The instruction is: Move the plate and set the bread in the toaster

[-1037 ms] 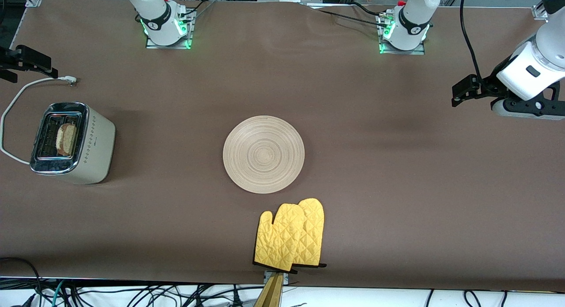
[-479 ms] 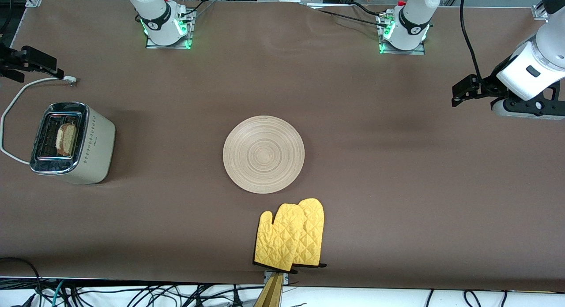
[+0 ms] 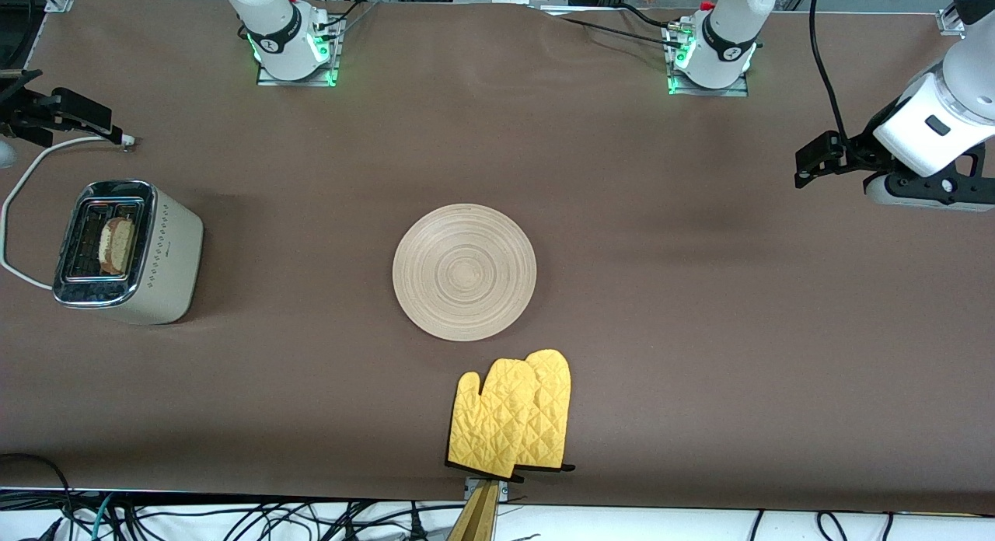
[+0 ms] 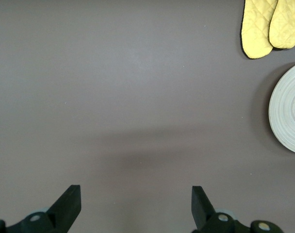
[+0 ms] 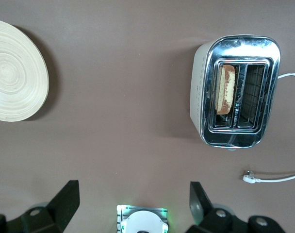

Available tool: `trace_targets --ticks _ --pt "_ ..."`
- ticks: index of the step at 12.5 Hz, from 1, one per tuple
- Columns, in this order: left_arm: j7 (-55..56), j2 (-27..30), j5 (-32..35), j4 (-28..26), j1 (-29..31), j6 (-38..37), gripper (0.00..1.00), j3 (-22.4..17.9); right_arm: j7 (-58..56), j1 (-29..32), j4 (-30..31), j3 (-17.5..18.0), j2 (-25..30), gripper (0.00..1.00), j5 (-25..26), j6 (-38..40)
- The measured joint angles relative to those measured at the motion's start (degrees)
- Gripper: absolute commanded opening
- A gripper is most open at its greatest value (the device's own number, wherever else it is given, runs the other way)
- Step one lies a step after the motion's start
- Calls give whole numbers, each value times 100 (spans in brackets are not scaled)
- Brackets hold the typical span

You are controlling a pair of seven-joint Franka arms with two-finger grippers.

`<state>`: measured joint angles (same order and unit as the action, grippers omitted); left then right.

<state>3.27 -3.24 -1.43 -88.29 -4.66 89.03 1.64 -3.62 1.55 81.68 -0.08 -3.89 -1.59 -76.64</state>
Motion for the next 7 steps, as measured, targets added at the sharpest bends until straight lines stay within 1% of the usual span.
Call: trace_targets --ticks 3,7 --pt "0 0 0 0 0 0 100 0 0 2 122 13 0 100 206 -337" --pt "0 0 0 0 0 0 100 1 57 2 304 54 6 100 218 -612"
